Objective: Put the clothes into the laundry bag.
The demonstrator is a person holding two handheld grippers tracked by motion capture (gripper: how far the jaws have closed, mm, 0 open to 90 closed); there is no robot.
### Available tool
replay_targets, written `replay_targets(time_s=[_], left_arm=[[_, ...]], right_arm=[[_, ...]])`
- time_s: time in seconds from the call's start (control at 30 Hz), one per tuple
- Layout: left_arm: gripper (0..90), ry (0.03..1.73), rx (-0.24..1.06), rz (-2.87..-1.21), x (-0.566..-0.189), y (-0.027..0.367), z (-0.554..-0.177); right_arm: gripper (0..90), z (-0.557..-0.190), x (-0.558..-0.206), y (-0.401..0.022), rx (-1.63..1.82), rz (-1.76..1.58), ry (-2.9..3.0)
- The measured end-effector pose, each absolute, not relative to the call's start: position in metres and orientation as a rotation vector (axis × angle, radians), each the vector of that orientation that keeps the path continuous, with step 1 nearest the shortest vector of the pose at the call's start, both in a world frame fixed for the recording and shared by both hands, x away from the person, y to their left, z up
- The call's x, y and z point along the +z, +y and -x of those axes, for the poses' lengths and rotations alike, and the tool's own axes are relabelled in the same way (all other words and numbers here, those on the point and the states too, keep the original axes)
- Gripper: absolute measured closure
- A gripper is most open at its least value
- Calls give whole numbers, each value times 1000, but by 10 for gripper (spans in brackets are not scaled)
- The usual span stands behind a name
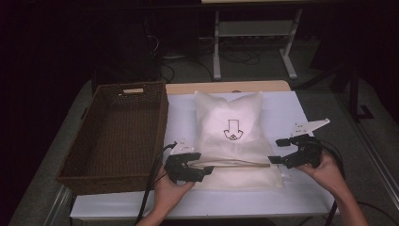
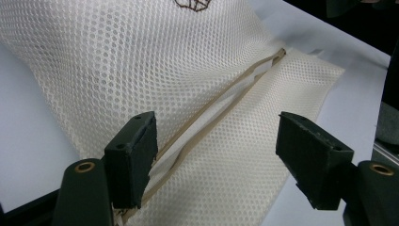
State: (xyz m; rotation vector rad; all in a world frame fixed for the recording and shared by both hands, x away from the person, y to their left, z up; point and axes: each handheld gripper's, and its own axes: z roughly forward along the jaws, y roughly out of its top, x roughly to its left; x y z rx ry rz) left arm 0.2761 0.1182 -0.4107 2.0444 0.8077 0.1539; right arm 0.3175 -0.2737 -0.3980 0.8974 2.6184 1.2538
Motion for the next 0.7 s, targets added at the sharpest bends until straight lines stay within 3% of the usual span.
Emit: replay_targets(time_s=[0.7], left_arm=[[292,783,182,-2057,-424,132,-253]], right_arm=[[209,-291,-419,-289,1267,-954,2603]])
